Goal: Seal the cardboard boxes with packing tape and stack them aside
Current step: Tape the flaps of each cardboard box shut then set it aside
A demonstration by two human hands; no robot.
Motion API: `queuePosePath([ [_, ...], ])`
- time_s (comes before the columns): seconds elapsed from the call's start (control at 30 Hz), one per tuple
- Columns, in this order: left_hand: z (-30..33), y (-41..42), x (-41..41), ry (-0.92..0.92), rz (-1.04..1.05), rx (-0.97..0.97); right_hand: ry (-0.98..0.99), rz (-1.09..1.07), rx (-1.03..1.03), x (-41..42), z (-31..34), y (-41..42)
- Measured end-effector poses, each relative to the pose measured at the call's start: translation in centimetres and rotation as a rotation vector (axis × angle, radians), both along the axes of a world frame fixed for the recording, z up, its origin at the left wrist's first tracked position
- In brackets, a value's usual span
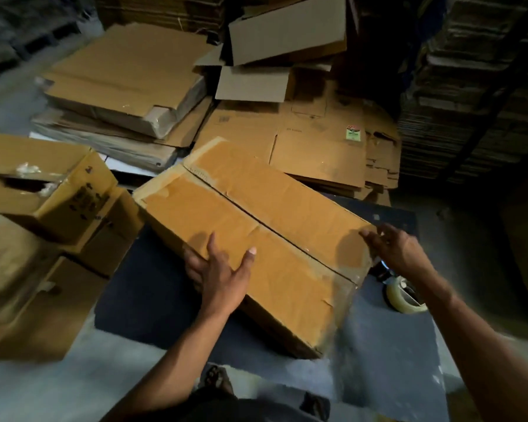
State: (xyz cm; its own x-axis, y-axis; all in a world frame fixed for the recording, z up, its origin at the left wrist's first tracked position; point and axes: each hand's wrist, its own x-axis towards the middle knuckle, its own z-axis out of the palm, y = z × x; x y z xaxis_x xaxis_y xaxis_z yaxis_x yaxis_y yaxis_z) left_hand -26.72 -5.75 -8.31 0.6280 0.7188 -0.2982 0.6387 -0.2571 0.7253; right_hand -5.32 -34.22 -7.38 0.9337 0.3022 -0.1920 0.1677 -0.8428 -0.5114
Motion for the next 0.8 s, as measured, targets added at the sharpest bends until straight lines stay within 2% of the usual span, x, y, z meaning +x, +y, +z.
queuePosePath([
  [0.03,-0.2,-1.4,-0.2,-0.003,0.039,-0.104,-0.017,-0.037,0.042,-1.0,-0.6,-0.5],
  [0.07,-0.4,-2.1,0.1,-0.028,0.081,-0.129,-0.063,-0.067,0.070,-1.8,-1.5,-0.9],
  [0.13,-0.9,-1.6,1.7,-0.056,0.121,-0.027,-0.142,-0.095,0.061,-3.0,-2.5,-1.5],
  [0.2,-1.2,0.4,3.8,-0.031,0.066,0.039,-0.129,-0.095,0.019,-3.9,-2.4,-2.0],
  [0.3,-0.7,3.6,6.9,0.040,-0.088,0.130,-0.076,-0.014,-0.021,-5.8,-2.4,-2.8],
  [0.37,0.5,3.7,8.7,0.107,-0.201,0.366,-0.076,-0.018,-0.018,-6.8,-2.6,-2.9],
  [0.43,2.1,1.1,9.4,0.085,-0.363,0.585,-0.067,0.007,0.008,-6.9,-2.4,-3.4],
  [0.53,2.4,-6.8,7.1,0.019,-0.631,0.693,0.039,0.044,0.205,-5.6,-2.0,-5.8],
  [0.57,1.6,-9.7,5.7,0.025,-0.704,0.732,0.038,0.008,0.215,-4.6,-2.7,-7.2],
  [0.6,0.5,-12.2,4.4,0.047,-0.758,0.777,0.013,-0.037,0.189,-3.3,-3.8,-8.6],
  [0.67,-2.2,-15.4,3.3,0.059,-0.797,0.862,0.010,-0.089,0.008,-0.3,-6.4,-11.5],
  [0.73,-4.5,-16.8,3.3,0.054,-0.777,0.959,0.097,-0.011,-0.190,2.4,-8.9,-13.6],
  [0.8,-5.4,-17.0,3.4,0.054,-0.749,1.011,0.170,0.056,-0.284,4.0,-10.3,-14.3],
])
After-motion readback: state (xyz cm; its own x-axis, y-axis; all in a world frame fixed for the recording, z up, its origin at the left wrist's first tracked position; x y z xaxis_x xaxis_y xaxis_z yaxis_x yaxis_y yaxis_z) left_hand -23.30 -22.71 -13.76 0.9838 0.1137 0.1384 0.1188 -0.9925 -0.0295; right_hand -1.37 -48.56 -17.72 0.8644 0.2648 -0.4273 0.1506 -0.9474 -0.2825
